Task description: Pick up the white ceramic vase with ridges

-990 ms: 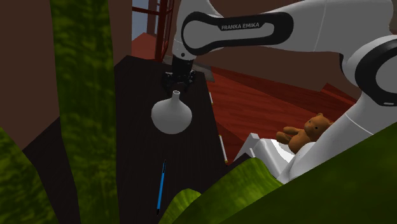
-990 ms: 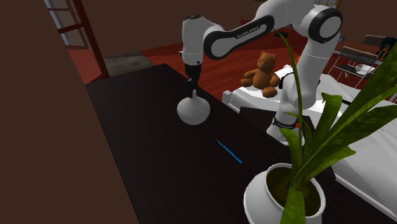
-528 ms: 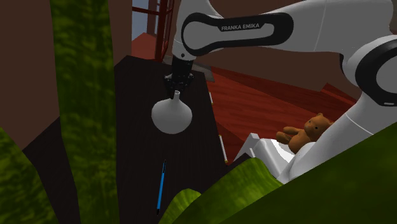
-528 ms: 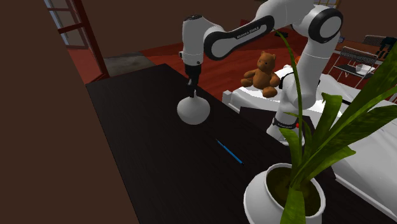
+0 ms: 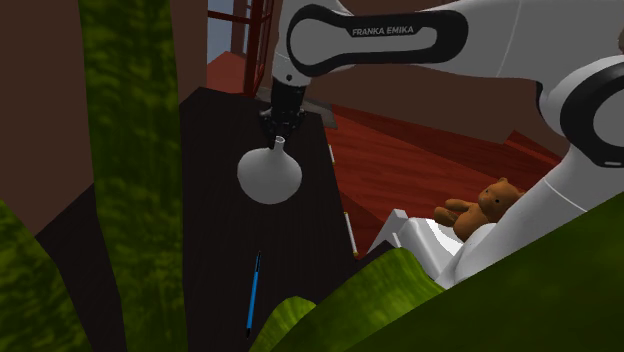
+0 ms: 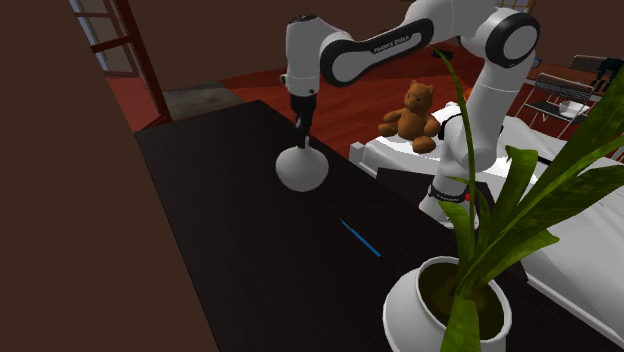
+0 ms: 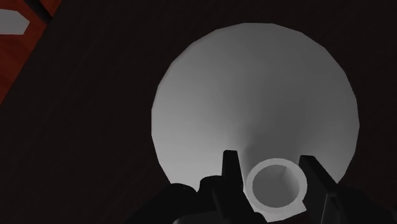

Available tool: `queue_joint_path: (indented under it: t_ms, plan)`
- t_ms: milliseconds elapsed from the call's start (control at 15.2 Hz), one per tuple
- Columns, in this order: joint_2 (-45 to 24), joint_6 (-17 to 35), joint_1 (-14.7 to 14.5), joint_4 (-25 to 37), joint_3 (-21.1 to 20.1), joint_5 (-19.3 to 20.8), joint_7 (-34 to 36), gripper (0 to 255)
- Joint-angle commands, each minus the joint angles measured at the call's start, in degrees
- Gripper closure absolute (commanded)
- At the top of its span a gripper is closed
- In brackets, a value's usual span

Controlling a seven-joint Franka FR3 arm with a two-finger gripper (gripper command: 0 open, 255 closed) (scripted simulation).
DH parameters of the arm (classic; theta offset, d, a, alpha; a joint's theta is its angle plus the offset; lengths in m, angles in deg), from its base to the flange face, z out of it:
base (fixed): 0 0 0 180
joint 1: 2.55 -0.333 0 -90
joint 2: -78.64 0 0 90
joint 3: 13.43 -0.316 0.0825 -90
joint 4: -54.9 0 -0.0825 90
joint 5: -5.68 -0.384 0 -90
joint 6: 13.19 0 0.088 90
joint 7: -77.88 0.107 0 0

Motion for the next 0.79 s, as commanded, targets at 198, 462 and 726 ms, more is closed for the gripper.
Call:
queue_joint_path:
  t_ms: [198,462,726]
  plan:
    - [0.4,-3.8,0.0,3.5,0.0,-0.1,-0.2,255]
    - [0.4,-6.9,0.0,6.6,0.1,-0.1,-0.2,255]
    - [0.3,-8.6,0.0,8.3,0.1,-0.1,-0.3,255]
